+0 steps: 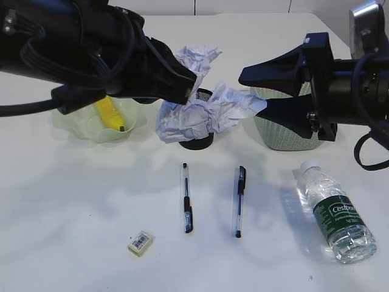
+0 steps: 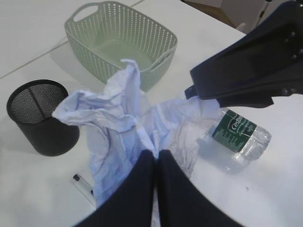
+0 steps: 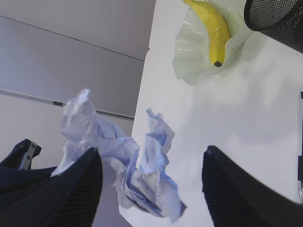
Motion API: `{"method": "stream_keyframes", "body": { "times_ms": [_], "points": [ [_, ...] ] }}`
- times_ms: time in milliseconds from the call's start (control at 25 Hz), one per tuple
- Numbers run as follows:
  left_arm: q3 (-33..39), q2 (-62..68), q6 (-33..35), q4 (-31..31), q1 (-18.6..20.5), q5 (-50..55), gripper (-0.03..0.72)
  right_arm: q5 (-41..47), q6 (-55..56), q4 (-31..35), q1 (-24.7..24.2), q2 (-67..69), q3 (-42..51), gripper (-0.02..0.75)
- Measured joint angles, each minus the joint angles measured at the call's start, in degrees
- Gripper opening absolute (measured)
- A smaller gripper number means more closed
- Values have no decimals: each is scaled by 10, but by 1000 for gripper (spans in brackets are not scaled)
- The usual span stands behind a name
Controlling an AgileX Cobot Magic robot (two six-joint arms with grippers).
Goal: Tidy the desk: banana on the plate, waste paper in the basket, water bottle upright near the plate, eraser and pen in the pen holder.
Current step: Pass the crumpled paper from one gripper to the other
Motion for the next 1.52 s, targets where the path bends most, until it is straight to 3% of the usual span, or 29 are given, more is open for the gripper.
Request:
{"method": "stream_keyframes", "body": {
  "times_ms": [360, 640, 880, 1000, 1280, 1400, 1520],
  "points": [
    [0, 0, 0, -1, 0, -8, -22, 22, -3, -1, 4, 39, -4, 496],
    [0, 0, 0, -4, 0, -9, -22, 18, -8, -1, 57, 54, -28, 496],
    [0, 0, 0, -4, 0, -9, -22, 17, -10, -1, 65, 60, -33, 487],
    [0, 0, 0, -4, 0, -9, -22, 17, -10, -1, 65, 60, -33, 416],
    [0, 0, 0, -5, 0, -8, -20, 16, -11, -1, 65, 60, -33, 44],
    [0, 0, 0, -5, 0, -8, 23, 16, -11, -1, 65, 60, -33, 6],
    [0, 0, 0, -5, 0, -8, 188, 16, -11, -1, 65, 60, -33, 2]
  ]
}}
